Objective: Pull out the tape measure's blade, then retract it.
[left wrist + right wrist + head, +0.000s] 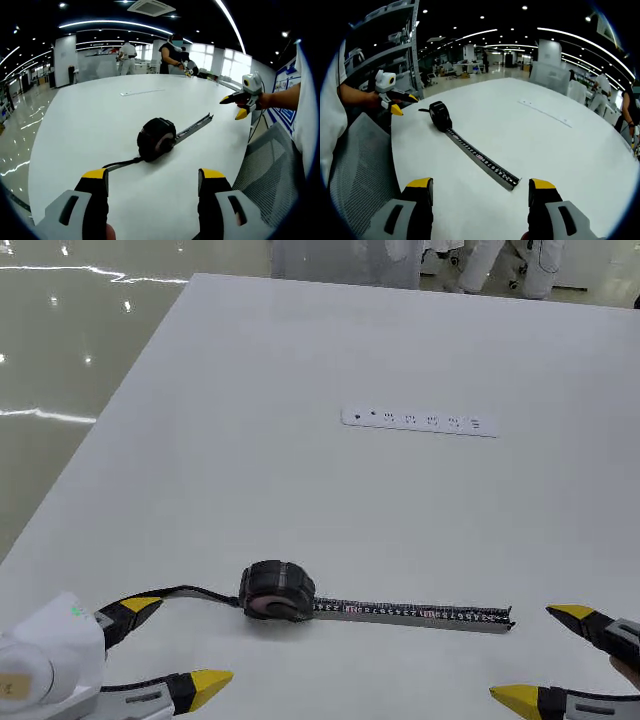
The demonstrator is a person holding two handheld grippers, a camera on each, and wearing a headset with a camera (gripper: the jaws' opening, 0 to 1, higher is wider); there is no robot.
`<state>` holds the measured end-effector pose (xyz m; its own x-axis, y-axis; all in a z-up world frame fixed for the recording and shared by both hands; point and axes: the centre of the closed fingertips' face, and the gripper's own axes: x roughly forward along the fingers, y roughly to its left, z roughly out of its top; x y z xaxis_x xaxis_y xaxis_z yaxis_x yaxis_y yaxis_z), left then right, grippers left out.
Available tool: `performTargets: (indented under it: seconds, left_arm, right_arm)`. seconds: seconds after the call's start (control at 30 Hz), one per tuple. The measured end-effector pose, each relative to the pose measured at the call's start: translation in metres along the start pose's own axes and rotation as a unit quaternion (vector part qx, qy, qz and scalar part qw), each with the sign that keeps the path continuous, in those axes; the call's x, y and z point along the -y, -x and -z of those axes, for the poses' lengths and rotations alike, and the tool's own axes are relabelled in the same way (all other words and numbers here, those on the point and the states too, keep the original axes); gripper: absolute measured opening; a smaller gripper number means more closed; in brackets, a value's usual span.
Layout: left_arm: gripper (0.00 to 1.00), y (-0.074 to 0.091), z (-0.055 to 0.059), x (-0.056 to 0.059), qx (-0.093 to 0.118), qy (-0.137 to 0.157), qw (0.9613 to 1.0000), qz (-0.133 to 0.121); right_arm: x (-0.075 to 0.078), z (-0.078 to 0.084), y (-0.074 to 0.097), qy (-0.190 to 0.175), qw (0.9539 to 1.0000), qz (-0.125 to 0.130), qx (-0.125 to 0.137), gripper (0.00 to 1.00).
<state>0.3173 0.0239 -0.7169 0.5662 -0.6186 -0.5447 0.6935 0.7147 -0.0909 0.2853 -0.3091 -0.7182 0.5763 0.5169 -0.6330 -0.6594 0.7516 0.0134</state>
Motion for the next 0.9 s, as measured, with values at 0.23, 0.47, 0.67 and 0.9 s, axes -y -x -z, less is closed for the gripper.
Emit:
performTargets:
  seconds: [0.23, 0.47, 0.67, 0.9]
  left_arm:
    - [0.74, 0.01, 0.002, 0.001, 0.014, 0.007, 0.9997, -0.018]
    - [0.77, 0.021, 0.009, 0.004, 0.023, 0.021, 0.9991, -0.028]
    - [0.81, 0.028, 0.019, 0.005, 0.021, 0.033, 0.9987, -0.033]
    - [0.84, 0.034, 0.023, 0.005, 0.021, 0.034, 0.9985, -0.039]
  right_arm:
    - [-0.008, 0.002, 0.011, -0.018, 0.9996, 0.016, 0.015, 0.83]
    - [-0.02, 0.012, 0.019, -0.027, 0.9992, 0.021, 0.018, 0.87]
    - [-0.03, 0.019, 0.023, -0.032, 0.9991, 0.021, 0.02, 0.91]
    - [-0.035, 0.025, 0.03, -0.044, 0.9983, 0.026, 0.026, 0.92]
